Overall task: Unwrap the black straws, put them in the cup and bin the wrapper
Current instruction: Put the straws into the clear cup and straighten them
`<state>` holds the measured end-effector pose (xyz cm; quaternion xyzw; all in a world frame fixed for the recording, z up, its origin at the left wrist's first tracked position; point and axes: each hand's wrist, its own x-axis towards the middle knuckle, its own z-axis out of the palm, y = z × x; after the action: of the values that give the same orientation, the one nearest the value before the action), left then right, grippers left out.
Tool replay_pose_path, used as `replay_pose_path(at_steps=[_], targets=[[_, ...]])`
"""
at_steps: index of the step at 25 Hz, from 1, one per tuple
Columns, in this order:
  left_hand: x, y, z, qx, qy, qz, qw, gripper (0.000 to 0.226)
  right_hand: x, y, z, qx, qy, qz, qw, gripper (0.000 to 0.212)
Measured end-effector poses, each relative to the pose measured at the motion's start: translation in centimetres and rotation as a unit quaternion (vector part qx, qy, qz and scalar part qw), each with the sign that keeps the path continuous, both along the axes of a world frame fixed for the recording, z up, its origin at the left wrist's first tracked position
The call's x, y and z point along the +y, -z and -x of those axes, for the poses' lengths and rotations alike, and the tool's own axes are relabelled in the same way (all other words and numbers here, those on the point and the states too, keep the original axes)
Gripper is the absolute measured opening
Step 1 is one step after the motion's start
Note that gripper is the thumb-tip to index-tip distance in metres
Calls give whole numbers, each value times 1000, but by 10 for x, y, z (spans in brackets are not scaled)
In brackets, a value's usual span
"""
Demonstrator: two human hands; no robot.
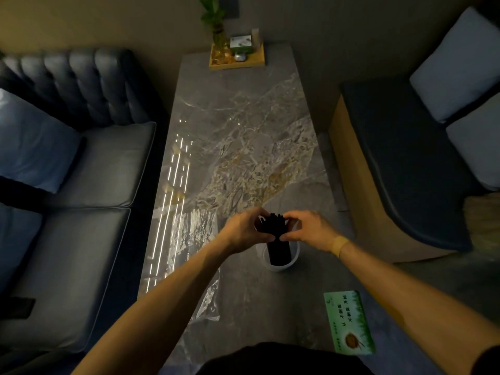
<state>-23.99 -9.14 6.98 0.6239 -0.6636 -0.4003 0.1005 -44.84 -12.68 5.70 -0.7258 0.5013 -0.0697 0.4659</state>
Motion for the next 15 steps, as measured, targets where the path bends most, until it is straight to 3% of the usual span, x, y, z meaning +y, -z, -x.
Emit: replay_pose_path(at_steps=[5, 10, 12, 15], targets=[[5, 11, 0, 122, -72, -42, 989, 60, -2, 9, 3, -78, 55, -56, 994, 50], [9, 22, -3, 115, -85, -71, 987, 85, -7, 12, 6, -25, -9, -67, 997, 87], [8, 23, -2, 109, -78, -67, 989, 78, -9, 13, 4, -22, -27, -64, 997, 85], [9, 21, 3, 103, -76, -48, 991, 59, -9, 12, -1, 7, -45, -43, 998, 66]])
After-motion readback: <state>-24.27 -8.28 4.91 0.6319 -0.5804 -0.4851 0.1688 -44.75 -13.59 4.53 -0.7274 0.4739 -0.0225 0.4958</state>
